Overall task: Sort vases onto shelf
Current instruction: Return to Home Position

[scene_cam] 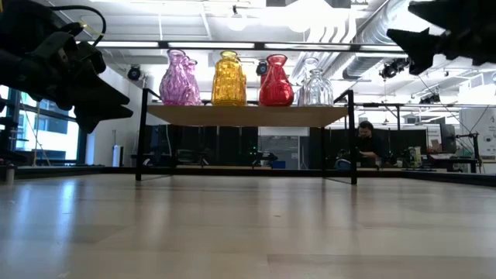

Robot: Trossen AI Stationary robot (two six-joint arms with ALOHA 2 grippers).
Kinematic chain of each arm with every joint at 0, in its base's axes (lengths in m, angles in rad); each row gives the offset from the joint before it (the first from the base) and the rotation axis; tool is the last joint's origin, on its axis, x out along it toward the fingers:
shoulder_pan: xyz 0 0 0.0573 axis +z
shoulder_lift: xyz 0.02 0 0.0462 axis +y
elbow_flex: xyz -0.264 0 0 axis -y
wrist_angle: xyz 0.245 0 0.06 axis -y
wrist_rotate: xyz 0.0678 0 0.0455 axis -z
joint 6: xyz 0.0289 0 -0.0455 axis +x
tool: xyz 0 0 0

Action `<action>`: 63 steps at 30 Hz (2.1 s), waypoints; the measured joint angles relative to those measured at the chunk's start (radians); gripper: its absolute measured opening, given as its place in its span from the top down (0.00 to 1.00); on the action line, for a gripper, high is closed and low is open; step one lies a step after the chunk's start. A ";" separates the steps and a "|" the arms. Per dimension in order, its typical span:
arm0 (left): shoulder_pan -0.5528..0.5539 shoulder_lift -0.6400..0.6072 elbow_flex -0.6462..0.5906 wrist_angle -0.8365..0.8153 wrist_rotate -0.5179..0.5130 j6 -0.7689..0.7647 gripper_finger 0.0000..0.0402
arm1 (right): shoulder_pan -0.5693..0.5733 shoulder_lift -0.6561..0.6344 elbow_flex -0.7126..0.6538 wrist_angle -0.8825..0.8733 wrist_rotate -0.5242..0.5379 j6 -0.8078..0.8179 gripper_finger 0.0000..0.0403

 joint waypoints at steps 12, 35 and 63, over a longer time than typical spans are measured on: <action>0.000 0.000 0.000 0.000 0.000 0.000 0.63 | -0.005 0.004 -0.036 -0.127 0.009 -0.002 0.40; 0.000 0.000 0.000 0.000 0.000 0.000 0.63 | -0.005 0.013 -0.035 -0.213 0.031 0.172 0.40; 0.000 0.000 0.000 0.000 0.000 0.000 0.63 | -0.005 0.013 -0.035 -0.214 0.031 0.162 0.40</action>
